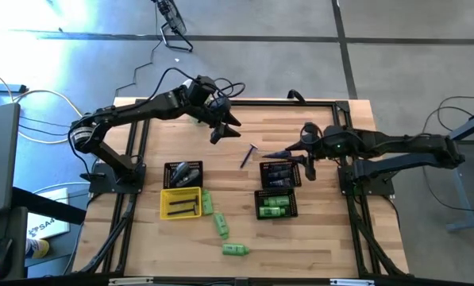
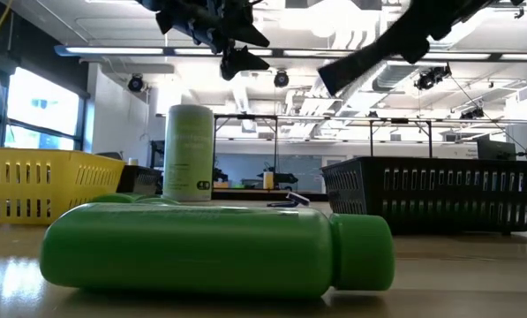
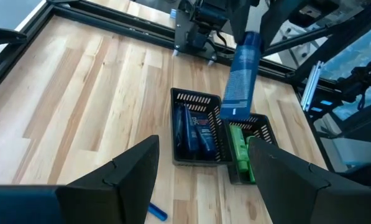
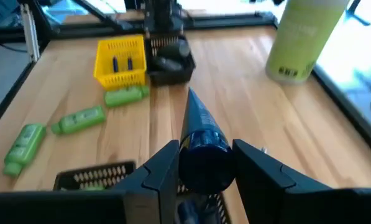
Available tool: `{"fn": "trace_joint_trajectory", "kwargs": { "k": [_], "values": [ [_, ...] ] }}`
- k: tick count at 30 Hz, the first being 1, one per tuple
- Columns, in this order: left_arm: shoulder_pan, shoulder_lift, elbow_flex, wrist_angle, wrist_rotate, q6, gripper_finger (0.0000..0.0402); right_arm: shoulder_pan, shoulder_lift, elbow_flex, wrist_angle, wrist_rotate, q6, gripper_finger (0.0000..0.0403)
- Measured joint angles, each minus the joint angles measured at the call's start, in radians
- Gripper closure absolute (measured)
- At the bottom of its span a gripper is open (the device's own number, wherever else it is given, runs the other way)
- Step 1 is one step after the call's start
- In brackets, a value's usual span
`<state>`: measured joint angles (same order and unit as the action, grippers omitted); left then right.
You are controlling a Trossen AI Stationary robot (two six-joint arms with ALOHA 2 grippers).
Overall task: Pick & Place Travel size toiletries
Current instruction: Put the blue shave cream tub into the top right black bin
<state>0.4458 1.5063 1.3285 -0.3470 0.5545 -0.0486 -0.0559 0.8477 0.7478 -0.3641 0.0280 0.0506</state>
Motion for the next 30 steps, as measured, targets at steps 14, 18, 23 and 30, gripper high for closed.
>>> {"fn": "trace_joint_trajectory", "kwargs": {
  "k": [14,18,23,30],
  "values": [
    [0.000,0.000,0.000,-0.008,0.000,0.000,0.0158,-0.003,0.070,-0.170,0.070,-0.008,0.187,0.0275],
    [0.000,0.000,0.000,-0.008,-0.011,0.000,0.0158,-0.003,0.070,-0.222,0.131,-0.031,0.242,0.0274],
    [0.000,0.000,0.000,-0.008,-0.033,0.000,0.0158,-0.003,0.070,-0.268,0.137,-0.031,0.312,0.0274],
    [0.000,0.000,0.000,-0.008,-0.035,0.000,0.0158,-0.003,0.070,-0.313,0.170,-0.052,0.354,0.0275]
  ]
}}
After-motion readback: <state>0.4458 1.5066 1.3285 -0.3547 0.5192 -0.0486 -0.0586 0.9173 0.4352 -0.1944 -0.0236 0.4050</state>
